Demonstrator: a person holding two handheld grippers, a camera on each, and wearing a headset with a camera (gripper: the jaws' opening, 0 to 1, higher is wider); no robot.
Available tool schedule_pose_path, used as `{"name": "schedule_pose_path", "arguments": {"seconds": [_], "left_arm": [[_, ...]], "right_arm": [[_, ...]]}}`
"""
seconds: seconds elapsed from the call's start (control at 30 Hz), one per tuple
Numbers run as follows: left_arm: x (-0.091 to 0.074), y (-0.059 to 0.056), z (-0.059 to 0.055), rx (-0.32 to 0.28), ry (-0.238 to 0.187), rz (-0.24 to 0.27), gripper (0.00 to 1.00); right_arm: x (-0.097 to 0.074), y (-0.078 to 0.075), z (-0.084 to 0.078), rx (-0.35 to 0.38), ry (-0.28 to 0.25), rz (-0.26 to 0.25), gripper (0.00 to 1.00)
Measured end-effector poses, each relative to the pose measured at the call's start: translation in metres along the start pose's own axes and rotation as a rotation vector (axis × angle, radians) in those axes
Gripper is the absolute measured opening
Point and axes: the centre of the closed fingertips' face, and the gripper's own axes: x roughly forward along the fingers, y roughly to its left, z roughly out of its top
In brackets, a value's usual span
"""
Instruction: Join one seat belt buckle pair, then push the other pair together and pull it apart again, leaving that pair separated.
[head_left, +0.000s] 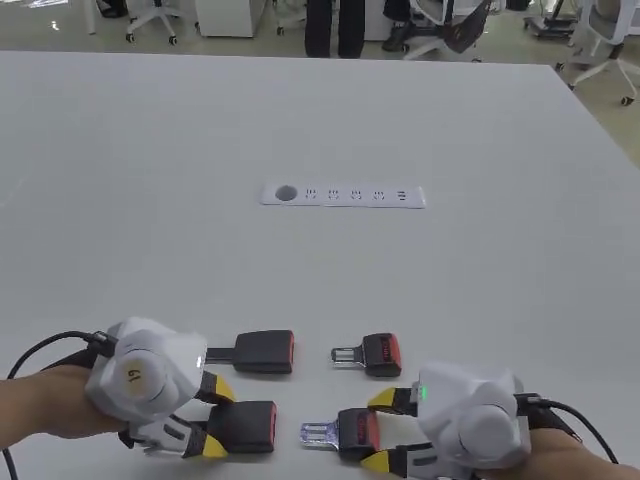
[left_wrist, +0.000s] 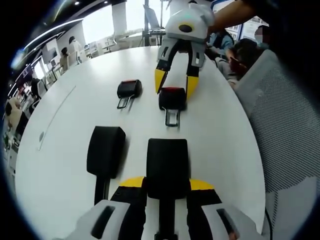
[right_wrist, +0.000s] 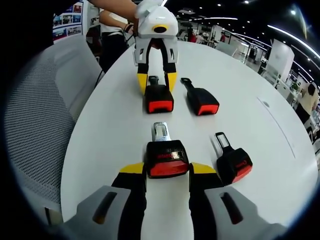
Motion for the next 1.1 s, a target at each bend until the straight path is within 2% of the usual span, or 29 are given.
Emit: {"name": "schedule_pose_path", "arguments": {"seconds": [0.57, 1.1], "left_arm": [[0.002, 0.000, -0.002, 0.008, 0.012, -0.012, 0.31], [0.003, 0.000, -0.002, 0.021, 0.018, -0.020, 0.31]], "right_arm": [[0.017, -0.001, 0.003, 0.001, -0.005, -0.002, 0.31], [0.023, 0.000, 0.013, 0.002, -0.009, -0.003, 0.31]]}}
